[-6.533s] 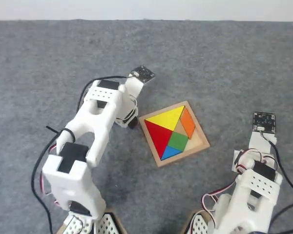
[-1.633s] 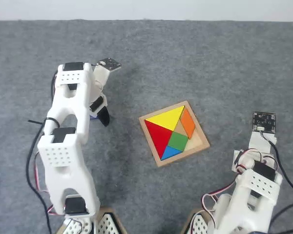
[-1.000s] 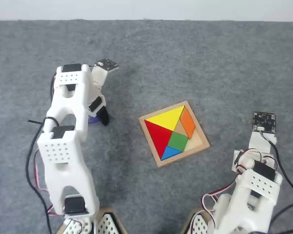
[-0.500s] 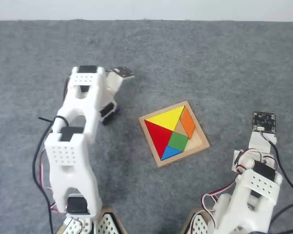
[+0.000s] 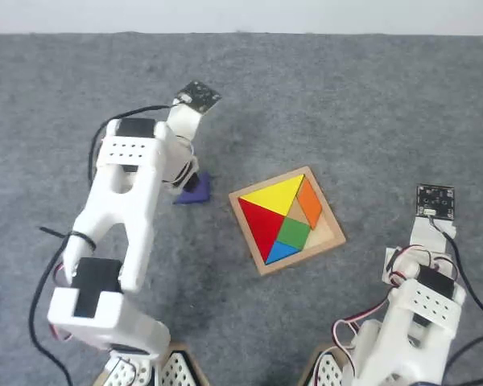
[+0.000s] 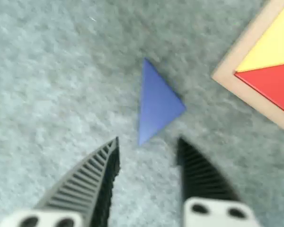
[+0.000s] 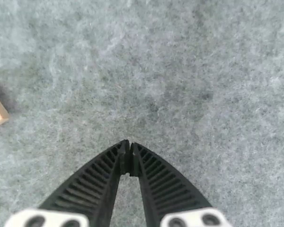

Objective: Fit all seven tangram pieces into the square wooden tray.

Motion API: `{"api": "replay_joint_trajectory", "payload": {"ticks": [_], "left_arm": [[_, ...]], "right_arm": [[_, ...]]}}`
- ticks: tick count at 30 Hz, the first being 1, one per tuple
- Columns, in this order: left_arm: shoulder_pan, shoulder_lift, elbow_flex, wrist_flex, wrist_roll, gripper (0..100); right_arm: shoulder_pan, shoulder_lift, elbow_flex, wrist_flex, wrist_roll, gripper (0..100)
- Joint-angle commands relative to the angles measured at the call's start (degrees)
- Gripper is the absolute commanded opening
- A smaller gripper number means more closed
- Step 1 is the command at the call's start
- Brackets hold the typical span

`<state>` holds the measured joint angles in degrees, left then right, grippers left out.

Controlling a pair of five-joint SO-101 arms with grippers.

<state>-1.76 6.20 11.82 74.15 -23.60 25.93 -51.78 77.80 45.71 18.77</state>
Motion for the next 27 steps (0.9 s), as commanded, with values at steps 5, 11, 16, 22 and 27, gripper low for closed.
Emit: {"api": "replay_joint_trajectory", "payload": {"ticks": [5, 11, 16, 22, 27], "left_arm": [[4.92, 9.85, -1.45, -9.23, 2.99, 23], [4.4, 21.98, -9.27, -4.84, -0.09, 23], [3.25, 26.64, -16.31, 0.62, -0.79, 23], [2.11, 27.34, -17.1, 3.16, -3.08, 18], [2.55, 26.37, -16.04, 5.01, -3.87, 16]], "right_arm": [[-0.48, -0.92, -2.2, -0.84, -0.53, 0.9], [-0.48, -0.92, -2.2, -0.92, -0.53, 0.9], [-0.48, -0.92, -2.2, -0.92, -0.53, 0.9], [-0.48, -1.01, -2.2, -0.92, -0.53, 0.9], [-0.4, -1.01, -2.2, -0.92, -0.53, 0.9]]}}
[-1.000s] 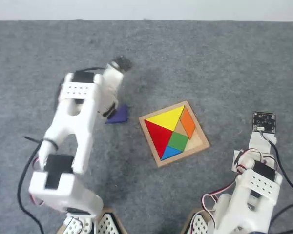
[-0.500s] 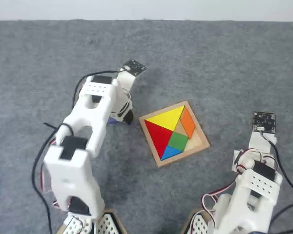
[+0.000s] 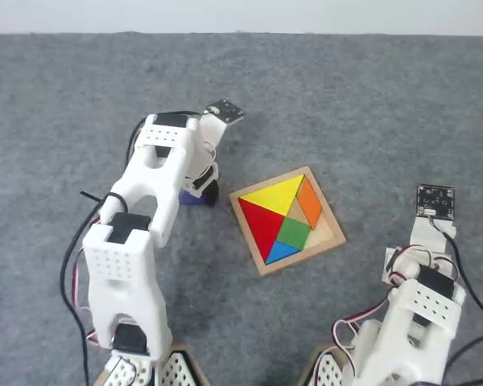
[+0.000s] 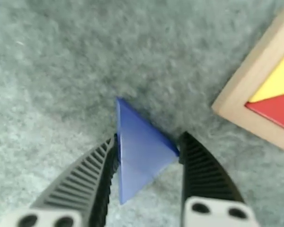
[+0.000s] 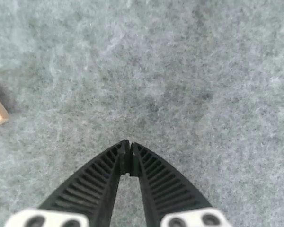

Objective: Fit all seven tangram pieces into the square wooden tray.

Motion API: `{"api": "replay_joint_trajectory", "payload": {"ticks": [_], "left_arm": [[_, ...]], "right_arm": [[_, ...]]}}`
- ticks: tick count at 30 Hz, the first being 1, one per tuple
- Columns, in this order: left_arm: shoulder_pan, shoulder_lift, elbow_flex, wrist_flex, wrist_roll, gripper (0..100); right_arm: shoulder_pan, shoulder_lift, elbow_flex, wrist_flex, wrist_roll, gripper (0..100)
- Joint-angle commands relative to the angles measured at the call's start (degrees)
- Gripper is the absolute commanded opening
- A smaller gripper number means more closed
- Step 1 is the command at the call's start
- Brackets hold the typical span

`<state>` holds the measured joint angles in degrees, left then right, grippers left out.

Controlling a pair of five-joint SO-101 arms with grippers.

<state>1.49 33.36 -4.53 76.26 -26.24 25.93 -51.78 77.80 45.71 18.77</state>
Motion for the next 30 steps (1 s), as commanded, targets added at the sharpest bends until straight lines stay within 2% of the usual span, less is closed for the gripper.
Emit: {"api": "replay_joint_trajectory", "payload": {"ticks": [1, 3, 7, 13, 15, 18, 20, 24, 26, 30], "left_arm": [[-0.09, -0.79, 0.84, 4.4, -2.29, 14], [0.62, -0.79, 2.68, 6.95, -3.43, 9], [0.79, -3.87, 7.52, 5.89, -3.96, 4], [1.49, -22.15, 19.38, 3.25, -3.87, 2], [-1.76, -28.75, 21.58, 1.67, -3.6, 8], [-11.52, -35.87, 22.99, -1.58, -1.58, 16], [-18.73, -37.19, 23.08, -2.64, 1.49, 16], [-29.36, -37.19, 25.19, -2.73, 1.85, 16], [-31.56, -37.19, 27.56, -1.85, 1.32, 17], [-30.68, -37.19, 32.84, 0.09, 0.0, 19]], "right_arm": [[-0.4, -1.01, -2.2, -0.92, -0.53, 0.9], [-0.4, -1.01, -2.2, -0.92, -0.53, 0.9], [-0.4, -1.19, -2.2, -0.92, -0.53, 0.9], [-0.4, -1.1, -2.2, -0.92, -0.53, 0.9], [-0.22, -1.01, -2.2, -0.92, -0.44, 0.9], [-0.13, -1.1, -2.2, -0.66, -0.26, 0.9], [-0.4, -1.27, -2.2, -0.57, -0.35, 0.9], [-0.48, -1.27, -2.2, -0.48, -0.26, 0.9], [-0.48, -1.36, -2.2, -0.48, -0.18, 0.9], [-0.48, -1.36, -2.2, -0.57, -0.09, 0.9]]}}
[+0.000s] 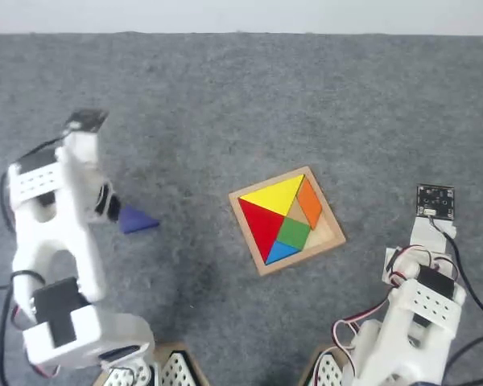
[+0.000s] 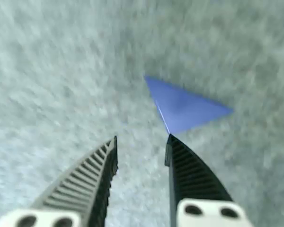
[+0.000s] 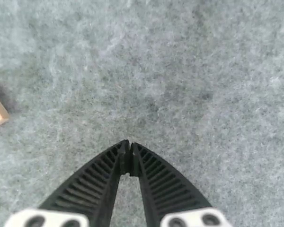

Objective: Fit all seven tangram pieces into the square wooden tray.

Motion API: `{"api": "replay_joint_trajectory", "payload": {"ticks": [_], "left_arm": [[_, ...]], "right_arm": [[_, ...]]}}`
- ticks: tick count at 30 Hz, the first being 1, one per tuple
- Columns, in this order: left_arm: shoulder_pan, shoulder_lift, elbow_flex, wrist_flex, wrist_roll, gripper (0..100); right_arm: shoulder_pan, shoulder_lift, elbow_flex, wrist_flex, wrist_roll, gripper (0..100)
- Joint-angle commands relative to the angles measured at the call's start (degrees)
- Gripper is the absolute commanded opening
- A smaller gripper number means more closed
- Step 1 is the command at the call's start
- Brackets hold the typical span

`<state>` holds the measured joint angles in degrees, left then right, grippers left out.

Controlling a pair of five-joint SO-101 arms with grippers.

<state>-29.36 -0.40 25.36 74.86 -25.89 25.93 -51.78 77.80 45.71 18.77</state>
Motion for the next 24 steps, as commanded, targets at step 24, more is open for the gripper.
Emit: {"api": "replay_joint_trajectory", "payload": {"ticks": [24], "left_arm": [[6.59, 15.3, -2.68, -8.18, 39.03, 25]], "right_arm": [[-0.48, -1.36, -2.2, -0.4, 1.49, 0.9]]}}
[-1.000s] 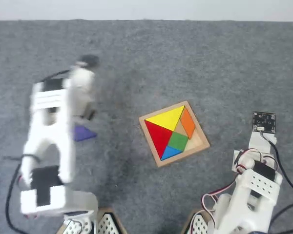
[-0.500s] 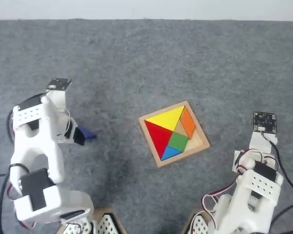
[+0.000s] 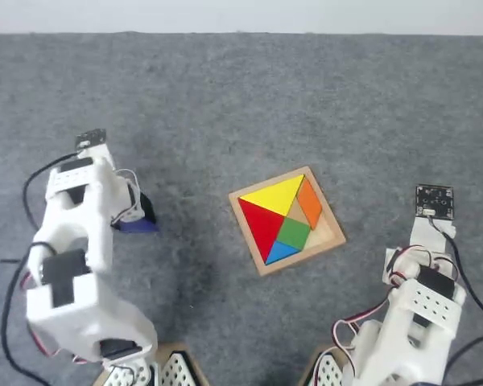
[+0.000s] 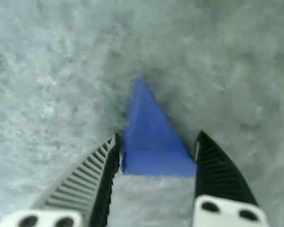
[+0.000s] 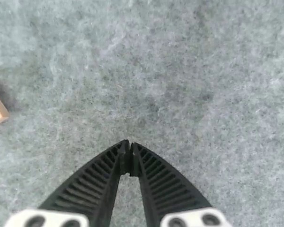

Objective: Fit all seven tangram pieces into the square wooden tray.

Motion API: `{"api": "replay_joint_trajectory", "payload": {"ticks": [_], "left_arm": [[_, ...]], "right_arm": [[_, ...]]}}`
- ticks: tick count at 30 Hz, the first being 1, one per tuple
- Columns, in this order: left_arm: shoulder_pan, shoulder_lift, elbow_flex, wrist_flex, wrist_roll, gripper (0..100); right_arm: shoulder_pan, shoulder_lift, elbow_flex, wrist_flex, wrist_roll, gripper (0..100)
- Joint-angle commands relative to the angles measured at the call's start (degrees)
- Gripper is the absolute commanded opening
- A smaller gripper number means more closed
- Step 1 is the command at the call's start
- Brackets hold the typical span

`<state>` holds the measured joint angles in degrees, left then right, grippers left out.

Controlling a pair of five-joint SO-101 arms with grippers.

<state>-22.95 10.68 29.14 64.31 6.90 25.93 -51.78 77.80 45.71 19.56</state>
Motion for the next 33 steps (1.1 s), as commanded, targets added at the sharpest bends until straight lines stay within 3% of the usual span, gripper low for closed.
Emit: {"api": "replay_joint_trajectory", "payload": {"ticks": [1, 10, 17, 24, 28, 33], "left_arm": [[0.18, 5.45, -8.22, 3.43, 7.47, 25], [0.44, 14.24, -17.1, 11.43, 8.97, 24], [0.7, 14.77, -17.01, 17.05, 5.98, 17], [0.97, 15.3, -17.01, 16.09, 5.63, 18], [5.27, 14.15, -16.75, 17.14, -0.09, 11], [16.62, 6.68, -13.32, 17.76, -6.42, 10]], "right_arm": [[-0.48, -1.36, -2.2, -0.4, 0.7, 0.9], [-0.48, -1.36, -2.2, -0.4, 0.7, 0.9], [-0.48, -1.36, -2.2, -0.4, 0.7, 0.9], [-0.48, -1.36, -2.2, -0.4, 0.7, 0.9], [-0.48, -1.36, -2.2, -0.4, 0.62, 0.9], [-0.48, -1.36, -2.2, -0.4, 0.44, 0.9]]}}
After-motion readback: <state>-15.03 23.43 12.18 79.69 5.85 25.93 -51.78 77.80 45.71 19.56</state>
